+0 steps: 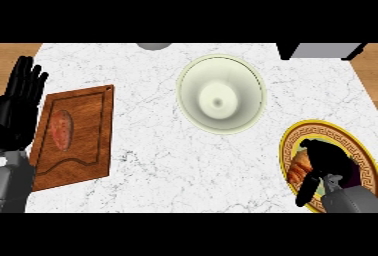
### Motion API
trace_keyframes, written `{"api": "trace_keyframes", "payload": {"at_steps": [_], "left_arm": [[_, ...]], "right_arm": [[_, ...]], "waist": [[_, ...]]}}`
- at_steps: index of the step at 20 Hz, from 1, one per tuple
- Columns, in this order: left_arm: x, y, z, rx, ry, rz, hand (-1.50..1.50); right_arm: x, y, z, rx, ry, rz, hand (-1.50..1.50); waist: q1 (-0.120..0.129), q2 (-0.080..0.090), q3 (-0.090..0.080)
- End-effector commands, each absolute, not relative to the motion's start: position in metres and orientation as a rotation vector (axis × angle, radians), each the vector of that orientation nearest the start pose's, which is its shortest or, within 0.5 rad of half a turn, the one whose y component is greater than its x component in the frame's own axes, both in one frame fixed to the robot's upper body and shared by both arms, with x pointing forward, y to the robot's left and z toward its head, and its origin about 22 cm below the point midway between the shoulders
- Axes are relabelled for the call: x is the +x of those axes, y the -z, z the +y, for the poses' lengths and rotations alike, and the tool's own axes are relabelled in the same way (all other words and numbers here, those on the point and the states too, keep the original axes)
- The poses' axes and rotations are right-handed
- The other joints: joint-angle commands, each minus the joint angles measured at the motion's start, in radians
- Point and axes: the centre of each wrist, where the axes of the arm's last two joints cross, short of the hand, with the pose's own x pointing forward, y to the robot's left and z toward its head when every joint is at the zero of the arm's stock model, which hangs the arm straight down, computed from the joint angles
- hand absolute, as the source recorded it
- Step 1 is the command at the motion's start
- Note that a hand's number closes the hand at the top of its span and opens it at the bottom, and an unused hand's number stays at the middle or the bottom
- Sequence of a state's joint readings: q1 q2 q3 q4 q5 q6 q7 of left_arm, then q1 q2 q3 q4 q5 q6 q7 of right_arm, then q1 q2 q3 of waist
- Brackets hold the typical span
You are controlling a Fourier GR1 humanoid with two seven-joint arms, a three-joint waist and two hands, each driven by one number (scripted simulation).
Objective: Pick the croissant from the plate and place it in the bowl
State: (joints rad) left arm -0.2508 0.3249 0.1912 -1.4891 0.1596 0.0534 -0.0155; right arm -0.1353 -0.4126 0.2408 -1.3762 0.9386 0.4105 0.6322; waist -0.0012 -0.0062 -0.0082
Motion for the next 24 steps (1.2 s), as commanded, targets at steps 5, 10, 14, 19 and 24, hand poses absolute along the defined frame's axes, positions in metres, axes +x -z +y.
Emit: {"api": "trace_keyframes", "payload": {"at_steps": [5, 10, 14, 19, 24], "left_arm": [[0.285, -0.086, 0.327, 0.238, -0.04, -1.784, 0.0], [0.297, -0.091, 0.328, 0.233, -0.031, -1.783, 0.0], [0.3, -0.092, 0.313, 0.174, 0.001, -1.818, 0.0], [0.301, -0.091, 0.313, 0.156, -0.001, -1.825, 0.0], [0.307, -0.1, 0.305, 0.153, 0.014, -1.83, 0.0]], "right_arm": [[0.267, 0.003, -0.279, -0.983, -1.209, -0.554, 1.5], [0.305, -0.051, -0.341, -0.961, -1.312, -0.766, 1.5], [0.324, -0.104, -0.373, -0.919, -1.394, -0.995, 1.5], [0.327, -0.149, -0.435, -0.958, -1.404, -1.166, 1.5], [0.327, -0.184, -0.482, -0.986, -1.326, -1.364, 1.5]], "waist": [[0.003, 0.005, 0.008], [0.019, 0.013, 0.01], [0.071, 0.038, 0.021], [0.082, 0.044, 0.019], [0.081, 0.042, 0.019]]}}
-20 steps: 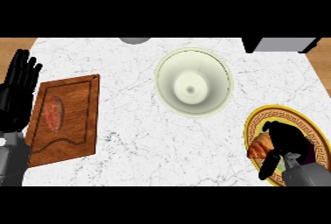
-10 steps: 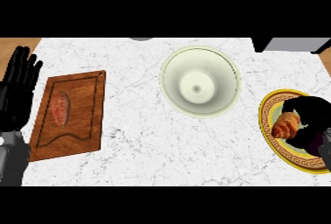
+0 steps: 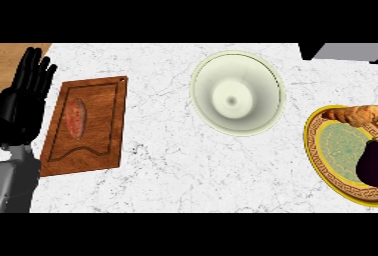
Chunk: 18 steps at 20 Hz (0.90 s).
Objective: Pick the croissant from the plate and place it in the bowl
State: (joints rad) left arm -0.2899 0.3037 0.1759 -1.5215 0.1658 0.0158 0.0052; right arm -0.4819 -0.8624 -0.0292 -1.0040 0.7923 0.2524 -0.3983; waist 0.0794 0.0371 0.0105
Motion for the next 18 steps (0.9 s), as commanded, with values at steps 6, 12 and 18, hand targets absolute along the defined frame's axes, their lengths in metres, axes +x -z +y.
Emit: {"api": "trace_keyframes", "payload": {"at_steps": [6, 12, 18], "left_arm": [[0.31, -0.095, 0.298, 0.151, 0.031, -1.827, 0.0], [0.308, -0.087, 0.307, 0.174, 0.021, -1.815, 0.0], [0.307, -0.083, 0.305, 0.182, 0.005, -1.794, 0.0]], "right_arm": [[0.337, -0.216, -0.498, -0.835, -1.314, -1.694, 1.5], [0.362, -0.259, -0.486, -0.583, -1.212, -1.886, 1.5], [0.389, -0.281, -0.453, -0.344, -1.191, -1.911, 1.5]], "waist": [[-0.006, -0.01, -0.004], [0.004, -0.016, -0.009], [-0.016, -0.026, -0.011]]}}
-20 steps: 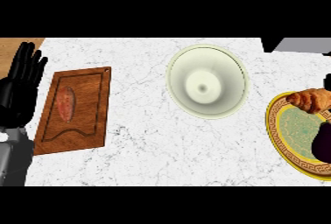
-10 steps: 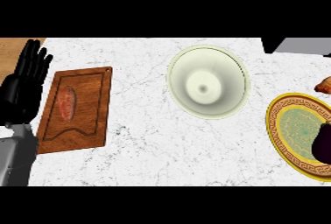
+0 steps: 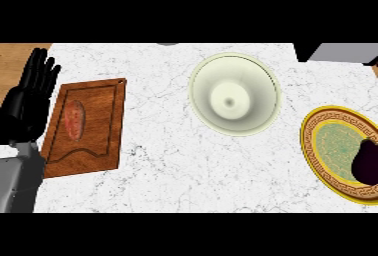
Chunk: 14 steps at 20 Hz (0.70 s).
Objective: Pick the croissant from the plate and place it in the bowl
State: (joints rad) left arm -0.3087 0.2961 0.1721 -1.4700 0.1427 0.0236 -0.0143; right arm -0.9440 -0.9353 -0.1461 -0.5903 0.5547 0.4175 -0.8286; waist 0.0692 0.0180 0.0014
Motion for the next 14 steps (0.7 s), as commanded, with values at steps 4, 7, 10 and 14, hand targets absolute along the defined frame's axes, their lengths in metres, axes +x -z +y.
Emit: {"api": "trace_keyframes", "payload": {"at_steps": [4, 7, 10, 14], "left_arm": [[0.31, -0.088, 0.314, 0.203, -0.009, -1.792, 0.0], [0.308, -0.081, 0.318, 0.21, -0.007, -1.796, 0.0], [0.308, -0.108, 0.324, 0.215, 0.005, -1.811, 0.0], [0.306, -0.075, 0.329, 0.234, -0.016, -1.778, 0.0]], "right_arm": [[0.416, -0.284, -0.41, -0.283, -1.211, -1.885, 1.5], [0.428, -0.289, -0.386, -0.263, -1.253, -1.846, 1.5], [0.445, -0.27, -0.336, -0.226, -1.311, -1.826, 1.5], [0.452, -0.26, -0.305, -0.169, -1.402, -1.771, 1.5]], "waist": [[-0.012, -0.006, -0.002], [-0.025, -0.007, -0.002], [-0.038, -0.017, -0.002], [-0.056, -0.015, -0.003]]}}
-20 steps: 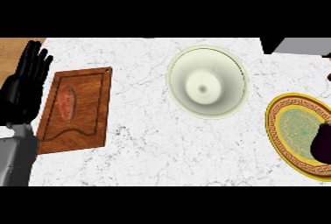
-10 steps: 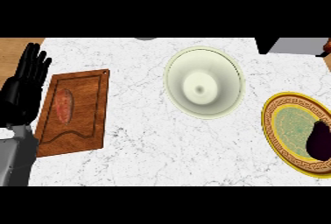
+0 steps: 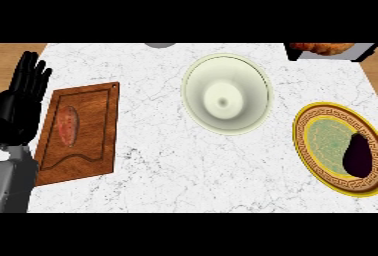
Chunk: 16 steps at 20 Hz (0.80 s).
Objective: Pick the croissant from the plate and place it in the bowl
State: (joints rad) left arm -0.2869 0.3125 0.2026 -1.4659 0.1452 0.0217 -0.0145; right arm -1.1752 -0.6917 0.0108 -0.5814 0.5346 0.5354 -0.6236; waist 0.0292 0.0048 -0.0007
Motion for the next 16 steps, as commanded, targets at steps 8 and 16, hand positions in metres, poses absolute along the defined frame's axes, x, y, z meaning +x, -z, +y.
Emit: {"api": "trace_keyframes", "payload": {"at_steps": [8, 16], "left_arm": [[0.299, -0.079, 0.331, 0.238, -0.032, -1.804, 0.0], [0.299, -0.104, 0.322, 0.234, -0.019, -1.802, 0.0]], "right_arm": [[0.459, -0.209, -0.234, -0.138, -1.464, -1.677, 1.5], [0.454, -0.151, -0.201, -0.34, -1.513, -1.605, 1.5]], "waist": [[-0.017, -0.003, 0.0], [-0.009, -0.001, 0.001]]}}
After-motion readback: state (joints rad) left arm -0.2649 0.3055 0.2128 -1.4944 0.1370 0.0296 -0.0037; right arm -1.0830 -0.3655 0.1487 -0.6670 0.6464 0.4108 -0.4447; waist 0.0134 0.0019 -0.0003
